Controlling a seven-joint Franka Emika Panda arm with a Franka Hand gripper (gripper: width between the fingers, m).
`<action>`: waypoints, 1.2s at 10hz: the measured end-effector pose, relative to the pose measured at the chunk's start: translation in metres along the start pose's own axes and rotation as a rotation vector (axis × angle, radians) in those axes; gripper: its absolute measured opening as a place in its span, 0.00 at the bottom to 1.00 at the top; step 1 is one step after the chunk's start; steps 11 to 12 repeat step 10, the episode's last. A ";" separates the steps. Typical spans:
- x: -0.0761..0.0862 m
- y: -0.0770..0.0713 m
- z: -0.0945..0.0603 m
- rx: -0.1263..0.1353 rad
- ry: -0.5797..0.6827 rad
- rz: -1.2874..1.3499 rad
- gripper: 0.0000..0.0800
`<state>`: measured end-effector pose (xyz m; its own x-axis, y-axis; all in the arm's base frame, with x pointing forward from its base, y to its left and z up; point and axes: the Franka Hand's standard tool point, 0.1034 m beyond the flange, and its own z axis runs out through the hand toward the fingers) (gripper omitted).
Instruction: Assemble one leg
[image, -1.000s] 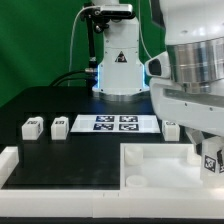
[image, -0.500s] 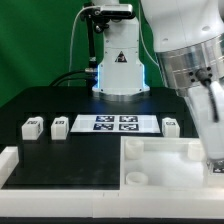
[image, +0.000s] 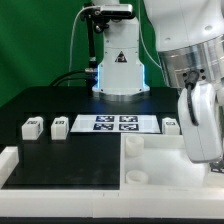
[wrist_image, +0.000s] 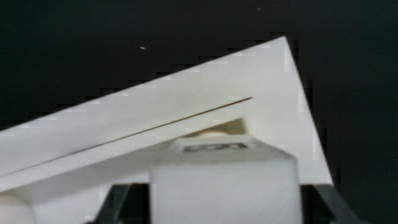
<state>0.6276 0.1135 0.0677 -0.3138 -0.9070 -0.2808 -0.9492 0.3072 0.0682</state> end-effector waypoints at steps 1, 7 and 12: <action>0.000 0.000 0.000 0.000 0.000 -0.001 0.59; -0.002 0.025 -0.032 -0.006 -0.006 -0.063 0.81; -0.001 0.029 -0.029 -0.013 -0.003 -0.059 0.81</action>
Offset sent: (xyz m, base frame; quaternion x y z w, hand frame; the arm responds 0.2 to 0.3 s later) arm -0.0332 0.0023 0.0079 -0.0578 -0.0052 -0.0673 0.9960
